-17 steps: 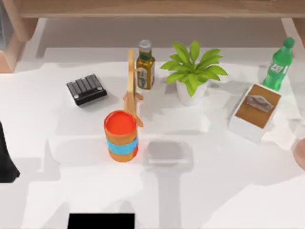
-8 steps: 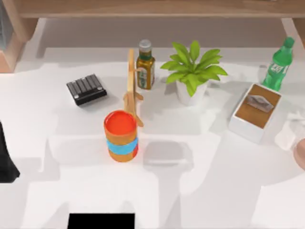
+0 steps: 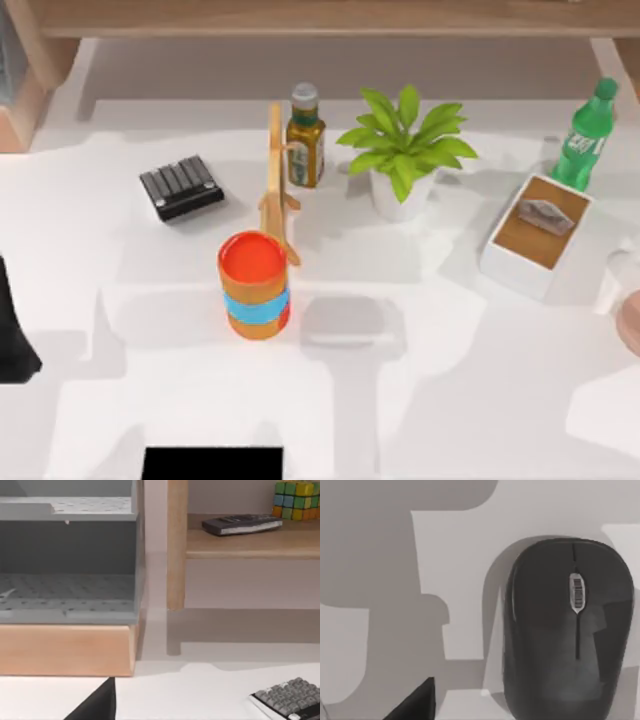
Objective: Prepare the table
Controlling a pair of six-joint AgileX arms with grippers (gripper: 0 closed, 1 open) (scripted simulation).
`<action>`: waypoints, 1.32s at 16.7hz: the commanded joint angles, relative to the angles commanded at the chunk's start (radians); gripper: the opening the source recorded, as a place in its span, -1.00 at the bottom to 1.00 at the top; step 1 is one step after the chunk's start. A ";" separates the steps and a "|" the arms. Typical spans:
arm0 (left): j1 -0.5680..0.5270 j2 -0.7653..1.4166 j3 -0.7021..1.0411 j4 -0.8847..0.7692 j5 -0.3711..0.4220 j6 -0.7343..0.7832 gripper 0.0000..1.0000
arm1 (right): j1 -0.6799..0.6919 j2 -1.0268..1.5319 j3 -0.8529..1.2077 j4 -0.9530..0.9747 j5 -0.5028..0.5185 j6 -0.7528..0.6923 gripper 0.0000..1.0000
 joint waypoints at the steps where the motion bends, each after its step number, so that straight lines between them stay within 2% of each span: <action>1: 0.000 0.000 0.000 0.000 0.000 0.000 1.00 | 0.000 0.000 0.000 0.000 0.000 0.000 1.00; 17: 0.000 0.000 0.000 0.000 0.000 0.000 1.00 | 0.001 0.009 -0.101 0.110 0.000 0.001 1.00; 22: 0.000 0.000 0.000 0.000 0.000 0.000 1.00 | 0.001 0.009 -0.101 0.110 0.000 0.001 0.25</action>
